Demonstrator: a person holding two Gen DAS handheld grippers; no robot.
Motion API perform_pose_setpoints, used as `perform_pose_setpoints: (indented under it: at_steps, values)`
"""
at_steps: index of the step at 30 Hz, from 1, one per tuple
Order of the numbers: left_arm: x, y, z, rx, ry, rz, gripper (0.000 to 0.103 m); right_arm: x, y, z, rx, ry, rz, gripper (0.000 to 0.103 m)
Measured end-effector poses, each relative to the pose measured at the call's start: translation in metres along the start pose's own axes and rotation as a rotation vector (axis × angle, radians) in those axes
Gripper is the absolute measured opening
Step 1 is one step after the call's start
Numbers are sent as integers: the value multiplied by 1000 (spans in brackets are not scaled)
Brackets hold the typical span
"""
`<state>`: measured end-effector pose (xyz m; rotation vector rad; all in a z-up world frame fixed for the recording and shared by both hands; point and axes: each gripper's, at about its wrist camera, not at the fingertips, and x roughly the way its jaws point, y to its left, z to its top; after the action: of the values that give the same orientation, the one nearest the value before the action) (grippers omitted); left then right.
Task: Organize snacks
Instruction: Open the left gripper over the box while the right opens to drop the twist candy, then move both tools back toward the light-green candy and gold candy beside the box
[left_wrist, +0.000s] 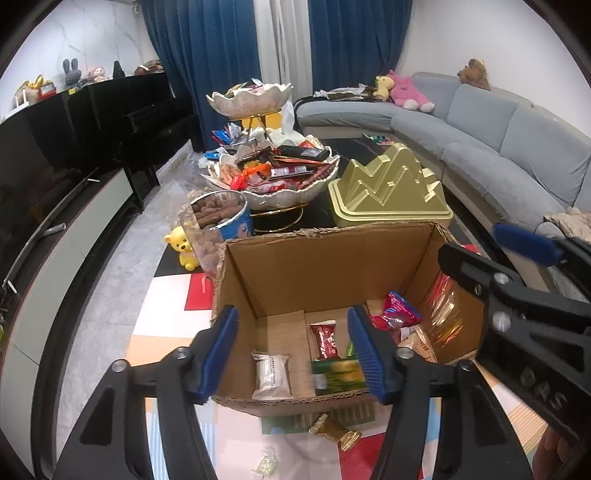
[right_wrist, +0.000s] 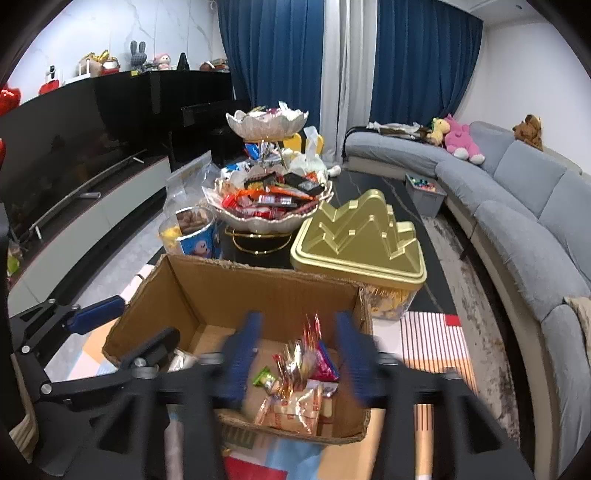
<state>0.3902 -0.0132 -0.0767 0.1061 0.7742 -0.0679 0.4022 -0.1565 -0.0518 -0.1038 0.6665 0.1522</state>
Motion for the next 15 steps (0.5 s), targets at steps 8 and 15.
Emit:
perform_pose_setpoints:
  at_steps: [8,15]
  values:
    - [-14,11,0,-44,-13,44,83,-17,1,7,7,-40,-25,82]
    - [-34,18,0,-60,-35,66,86,-35,-1,7,23,-59,-31,82]
